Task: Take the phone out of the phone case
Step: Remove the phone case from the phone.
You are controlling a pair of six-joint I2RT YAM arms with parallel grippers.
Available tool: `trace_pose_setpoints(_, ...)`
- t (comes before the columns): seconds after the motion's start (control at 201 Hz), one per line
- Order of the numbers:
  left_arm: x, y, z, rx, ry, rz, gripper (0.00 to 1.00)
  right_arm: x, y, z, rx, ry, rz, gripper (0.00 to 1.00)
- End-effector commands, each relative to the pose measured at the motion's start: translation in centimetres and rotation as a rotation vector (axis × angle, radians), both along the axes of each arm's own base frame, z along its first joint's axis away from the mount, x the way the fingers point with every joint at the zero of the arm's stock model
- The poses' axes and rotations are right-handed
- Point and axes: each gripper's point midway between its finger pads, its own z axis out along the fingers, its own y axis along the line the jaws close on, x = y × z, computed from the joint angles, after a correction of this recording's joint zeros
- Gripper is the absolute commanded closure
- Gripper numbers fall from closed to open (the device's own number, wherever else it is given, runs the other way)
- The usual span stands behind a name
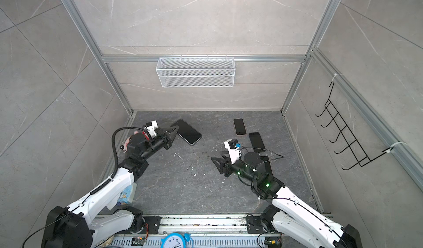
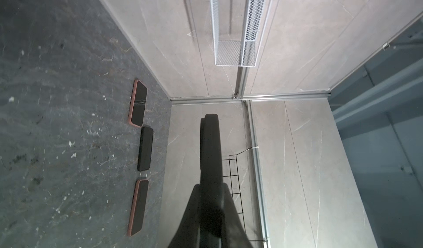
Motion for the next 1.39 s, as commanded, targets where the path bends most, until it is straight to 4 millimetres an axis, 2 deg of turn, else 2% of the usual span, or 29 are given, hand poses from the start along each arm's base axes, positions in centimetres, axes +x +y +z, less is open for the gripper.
trace_pose_setpoints(0.0,-6.0,-3.8,6.9,0.118,-0.383,-0.466,1.00,-1.8,0.4,0.4,-0.077,0.007,0.109,0.37)
trace_pose_setpoints(0.05,-7.6,-4.3,7.0,0.189,-0.469,-0.575,1.00,-2.3,0.7,0.5,-0.120,0.015,0.155,0.36)
trace_pose_setpoints(0.12,-8.5,-4.0,6.2,0.318,-0.529,-0.608,1.00,-2.8,1.0,0.7,-0.173,0.030,0.209,0.36)
trace_pose_setpoints(0.204,-9.8,-4.2,6.8,0.337,-0.614,-0.675,1.00,-3.1,1.7,0.8,-0.198,0.025,0.269,0.37)
trace_pose_setpoints(0.319,-10.5,-4.0,6.8,0.391,-0.734,-0.679,1.00,-4.1,3.3,1.6,-0.142,-0.018,0.383,0.38)
trace_pose_setpoints(0.578,-11.7,-4.2,7.1,0.381,-0.917,-0.710,1.00,-4.7,5.0,2.0,-0.160,-0.031,0.523,0.43)
trace_pose_setpoints(0.822,-12.5,-4.4,7.1,0.370,-0.960,-0.719,1.00,-4.4,6.2,3.3,-0.142,-0.075,0.578,0.48)
trace_pose_setpoints(1.39,-12.9,-4.7,6.9,0.372,-0.968,-0.718,1.00,-3.6,7.9,3.2,-0.123,-0.074,0.630,0.57)
